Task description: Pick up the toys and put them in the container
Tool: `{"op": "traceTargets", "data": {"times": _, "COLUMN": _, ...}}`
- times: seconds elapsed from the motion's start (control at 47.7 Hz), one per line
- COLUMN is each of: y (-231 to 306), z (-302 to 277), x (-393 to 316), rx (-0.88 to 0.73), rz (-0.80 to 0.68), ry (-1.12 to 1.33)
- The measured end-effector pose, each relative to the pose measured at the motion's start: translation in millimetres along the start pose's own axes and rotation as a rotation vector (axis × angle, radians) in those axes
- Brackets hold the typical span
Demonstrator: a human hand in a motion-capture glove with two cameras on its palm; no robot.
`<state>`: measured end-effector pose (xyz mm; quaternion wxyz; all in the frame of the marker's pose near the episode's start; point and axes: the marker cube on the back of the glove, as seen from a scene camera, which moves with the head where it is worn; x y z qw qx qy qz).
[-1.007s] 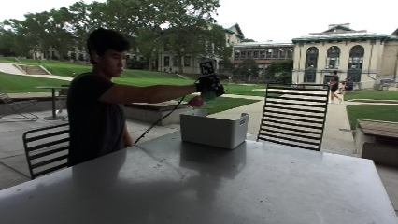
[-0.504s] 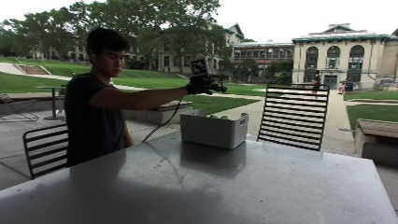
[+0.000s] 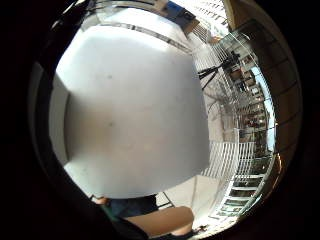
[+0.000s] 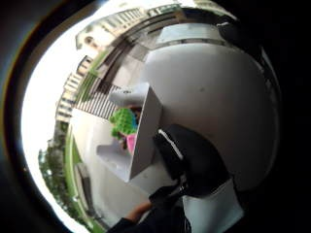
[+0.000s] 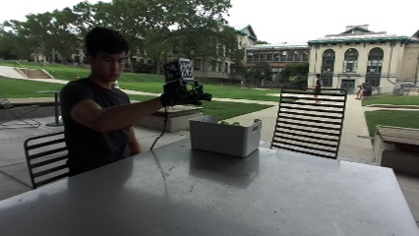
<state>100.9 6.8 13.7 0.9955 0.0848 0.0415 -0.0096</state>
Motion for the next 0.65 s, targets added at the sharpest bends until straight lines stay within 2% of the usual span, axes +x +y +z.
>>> {"op": "traceTargets", "data": {"times": 0.336, "y": 35, "z": 28, "x": 123, "rx": -0.030, "rz": 0.072, "ry": 0.043}}
{"op": "traceTargets", "data": {"times": 0.65, "y": 69, "z": 32, "x": 150, "rx": -0.080, "rz": 0.145, "ry": 0.014}}
